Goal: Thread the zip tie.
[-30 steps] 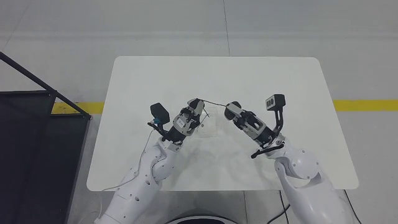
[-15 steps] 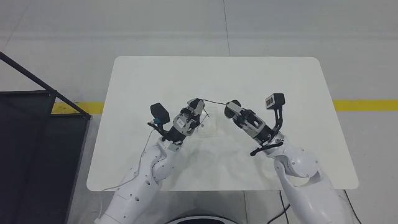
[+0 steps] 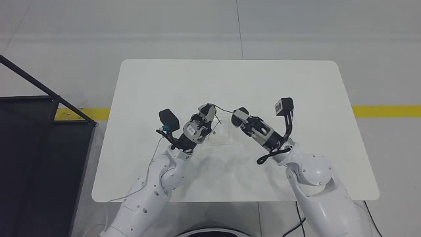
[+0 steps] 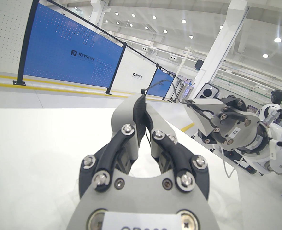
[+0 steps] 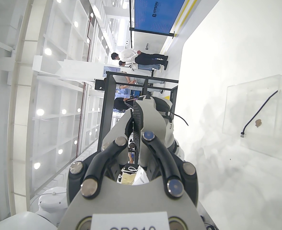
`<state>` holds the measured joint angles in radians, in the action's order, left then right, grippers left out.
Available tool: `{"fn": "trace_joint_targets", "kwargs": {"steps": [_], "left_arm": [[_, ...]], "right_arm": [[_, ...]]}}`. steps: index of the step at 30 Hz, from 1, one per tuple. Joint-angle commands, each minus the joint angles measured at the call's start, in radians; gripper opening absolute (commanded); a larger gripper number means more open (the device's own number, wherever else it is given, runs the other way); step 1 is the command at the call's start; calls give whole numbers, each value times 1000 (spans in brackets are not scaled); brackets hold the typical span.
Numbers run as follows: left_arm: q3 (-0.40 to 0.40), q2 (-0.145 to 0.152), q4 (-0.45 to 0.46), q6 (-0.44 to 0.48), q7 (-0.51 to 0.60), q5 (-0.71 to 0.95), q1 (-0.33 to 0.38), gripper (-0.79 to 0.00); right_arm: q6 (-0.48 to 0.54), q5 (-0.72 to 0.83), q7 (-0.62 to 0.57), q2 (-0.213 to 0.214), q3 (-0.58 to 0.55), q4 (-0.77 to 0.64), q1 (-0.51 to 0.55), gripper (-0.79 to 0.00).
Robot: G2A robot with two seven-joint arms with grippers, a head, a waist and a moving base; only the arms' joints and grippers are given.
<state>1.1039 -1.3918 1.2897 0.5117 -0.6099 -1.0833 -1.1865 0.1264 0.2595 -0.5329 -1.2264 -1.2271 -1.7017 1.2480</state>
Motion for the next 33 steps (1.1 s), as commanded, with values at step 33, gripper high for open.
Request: {"fn": "trace_joint_targets", "kwargs": {"steps": [33], "left_arm": [[3,-5,41,-102,-50,-83,-24,-785]], "right_arm": [[-28,-108,19,4,-2,-26,15,-785]]}}
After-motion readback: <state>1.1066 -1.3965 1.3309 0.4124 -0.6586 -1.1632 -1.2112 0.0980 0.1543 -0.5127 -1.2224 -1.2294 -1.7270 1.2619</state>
